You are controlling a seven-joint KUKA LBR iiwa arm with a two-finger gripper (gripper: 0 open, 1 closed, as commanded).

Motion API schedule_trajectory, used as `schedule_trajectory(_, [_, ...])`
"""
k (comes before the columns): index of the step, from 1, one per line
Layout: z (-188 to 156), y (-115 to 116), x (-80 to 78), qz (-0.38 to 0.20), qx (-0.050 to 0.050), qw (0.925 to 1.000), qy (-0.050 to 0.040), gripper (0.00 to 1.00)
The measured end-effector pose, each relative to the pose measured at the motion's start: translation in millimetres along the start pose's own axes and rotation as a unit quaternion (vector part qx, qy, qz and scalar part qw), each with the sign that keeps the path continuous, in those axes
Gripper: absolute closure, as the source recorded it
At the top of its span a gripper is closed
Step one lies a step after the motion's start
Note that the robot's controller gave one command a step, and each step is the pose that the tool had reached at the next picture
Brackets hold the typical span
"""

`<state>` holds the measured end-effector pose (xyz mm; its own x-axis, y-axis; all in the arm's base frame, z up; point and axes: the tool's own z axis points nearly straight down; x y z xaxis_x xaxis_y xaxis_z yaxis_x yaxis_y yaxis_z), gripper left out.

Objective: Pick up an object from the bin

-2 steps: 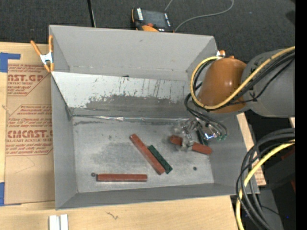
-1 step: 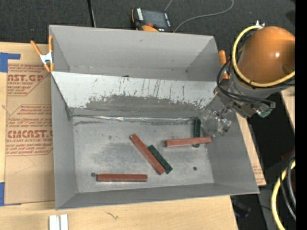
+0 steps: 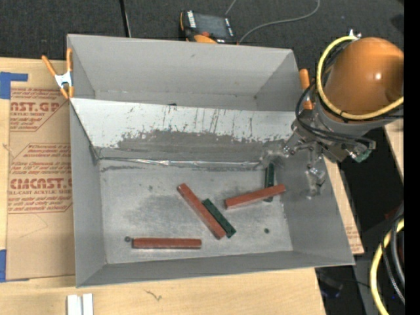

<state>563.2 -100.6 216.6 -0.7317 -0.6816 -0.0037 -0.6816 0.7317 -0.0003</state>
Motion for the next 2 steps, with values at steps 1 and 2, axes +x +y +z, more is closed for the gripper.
schedule_trajectory(1, [151.7, 4.0, -28.4, -0.052, -0.004, 0.9987, 0.0017, 0.0])
schedule_trajectory(2, [147.2, 1.8, -28.9, -0.051, -0.001, 0.9987, 0.0002, 1.0])
